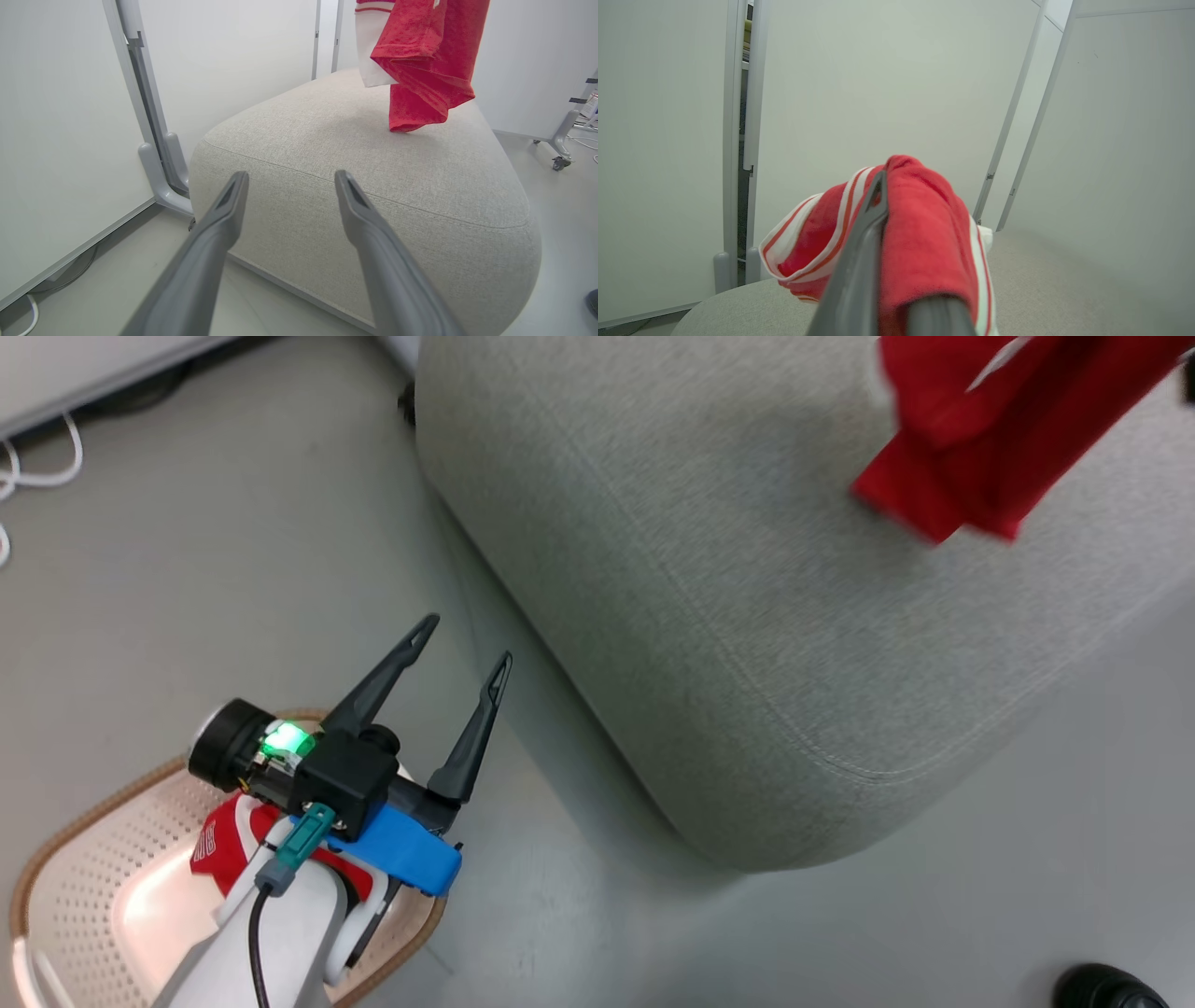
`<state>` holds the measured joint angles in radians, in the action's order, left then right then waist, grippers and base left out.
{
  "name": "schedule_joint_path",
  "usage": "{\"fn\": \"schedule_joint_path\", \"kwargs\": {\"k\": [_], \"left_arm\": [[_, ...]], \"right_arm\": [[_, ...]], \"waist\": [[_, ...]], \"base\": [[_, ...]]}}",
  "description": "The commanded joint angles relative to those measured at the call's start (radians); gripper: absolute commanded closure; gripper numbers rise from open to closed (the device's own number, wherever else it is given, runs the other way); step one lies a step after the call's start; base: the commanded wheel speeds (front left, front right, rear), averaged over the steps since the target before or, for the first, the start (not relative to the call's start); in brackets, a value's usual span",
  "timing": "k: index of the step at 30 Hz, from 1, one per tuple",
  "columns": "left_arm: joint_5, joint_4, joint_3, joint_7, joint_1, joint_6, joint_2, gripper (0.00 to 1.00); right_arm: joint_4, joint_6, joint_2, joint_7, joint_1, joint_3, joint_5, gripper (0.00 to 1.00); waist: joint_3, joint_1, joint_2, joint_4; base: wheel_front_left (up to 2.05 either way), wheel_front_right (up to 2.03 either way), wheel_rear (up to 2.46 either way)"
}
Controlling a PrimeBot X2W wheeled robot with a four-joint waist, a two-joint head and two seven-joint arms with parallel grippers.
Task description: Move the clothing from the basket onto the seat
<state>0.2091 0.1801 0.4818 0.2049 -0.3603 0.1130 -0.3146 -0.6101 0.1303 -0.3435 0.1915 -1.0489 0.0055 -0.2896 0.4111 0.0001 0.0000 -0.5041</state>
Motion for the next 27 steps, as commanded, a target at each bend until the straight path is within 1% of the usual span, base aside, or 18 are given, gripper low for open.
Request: {"fn": "schedule_joint_path", "kwargs": {"k": [1,4,6,9,13,16,22,27], "left_arm": [[-0.011,-0.022,-0.005,-0.006,-0.021,0.001,-0.017,0.00],[-0.020,-0.061,-0.003,-0.020,-0.044,0.001,-0.033,0.00],[-0.025,-0.083,-0.003,-0.025,-0.055,0.000,-0.041,0.00],[-0.028,-0.112,-0.012,-0.027,-0.069,-0.014,-0.046,0.00],[-0.042,-0.141,-0.001,-0.032,-0.089,-0.012,-0.056,0.00],[-0.048,-0.155,0.005,-0.025,-0.105,-0.011,-0.056,0.00],[-0.049,-0.142,0.022,-0.006,-0.120,-0.007,-0.051,0.00],[-0.045,-0.128,0.031,0.006,-0.121,-0.007,-0.046,0.00]], "right_arm": [[0.018,0.000,-0.010,-0.007,-0.029,-0.032,0.003,1.00],[0.042,0.000,-0.054,-0.021,-0.045,-0.101,0.003,1.00],[0.044,0.000,-0.062,-0.030,-0.045,-0.138,-0.008,1.00],[0.025,0.000,-0.075,-0.026,-0.017,-0.190,-0.003,1.00],[-0.021,0.000,-0.049,0.003,0.013,-0.259,-0.011,1.00],[-0.079,0.000,-0.030,0.027,0.040,-0.307,-0.014,1.00],[-0.184,0.000,-0.013,0.055,0.058,-0.330,0.007,1.00],[-0.229,0.000,-0.012,0.065,0.042,-0.330,0.020,1.00]], "waist": [[0.097,-0.0001,0.0000,0.057],[0.155,-0.0001,0.0000,0.083],[0.188,-0.0001,0.0000,0.100],[0.234,-0.0001,0.0000,0.124],[0.286,-0.0001,0.0000,0.144],[0.315,-0.0001,0.0000,0.156],[0.333,-0.0001,0.0000,0.174],[0.329,-0.0001,0.0000,0.181]], "base": [[0.00,0.00,0.00],[0.00,0.00,0.00],[0.00,0.00,0.00],[0.00,0.00,0.00],[0.00,0.00,0.00],[0.00,0.00,0.00],[0.00,0.00,0.00],[0.00,0.00,0.00]]}}
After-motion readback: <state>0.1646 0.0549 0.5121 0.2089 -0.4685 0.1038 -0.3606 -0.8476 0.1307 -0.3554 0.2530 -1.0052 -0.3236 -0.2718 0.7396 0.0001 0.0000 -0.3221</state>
